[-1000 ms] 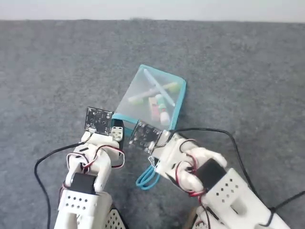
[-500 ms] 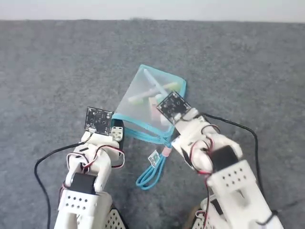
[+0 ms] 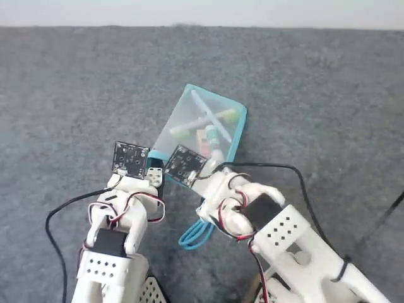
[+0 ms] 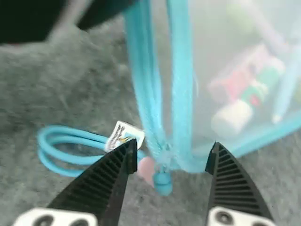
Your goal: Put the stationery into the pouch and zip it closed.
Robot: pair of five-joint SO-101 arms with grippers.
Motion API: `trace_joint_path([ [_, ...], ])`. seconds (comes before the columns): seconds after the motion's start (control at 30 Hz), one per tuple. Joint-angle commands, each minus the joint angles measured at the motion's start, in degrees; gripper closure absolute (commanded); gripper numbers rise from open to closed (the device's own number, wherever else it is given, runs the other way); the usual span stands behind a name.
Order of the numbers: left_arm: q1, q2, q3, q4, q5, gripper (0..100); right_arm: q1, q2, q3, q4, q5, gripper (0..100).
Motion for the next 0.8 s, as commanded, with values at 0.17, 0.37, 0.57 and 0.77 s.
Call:
trace_joint_path([
  [0.17,-0.4,-0.2,-1.6,-1.8,-0.2,99,2.0,-7.1,-3.9,2.7,-0.2,76.4],
  [0.37,-0.1,-0.2,-1.6,-1.8,-0.2,99,14.8,-17.2,-3.7,9.3,7.9,76.8],
  [0.57,-0.1,-0.2,-1.6,-1.8,-0.2,99,18.7,-13.0,-1.0,7.2,14.2,76.5],
  [0.77,-0.4,-0.2,-1.6,-1.8,-0.2,99,13.4,-1.6,3.6,-3.1,14.4,76.4],
])
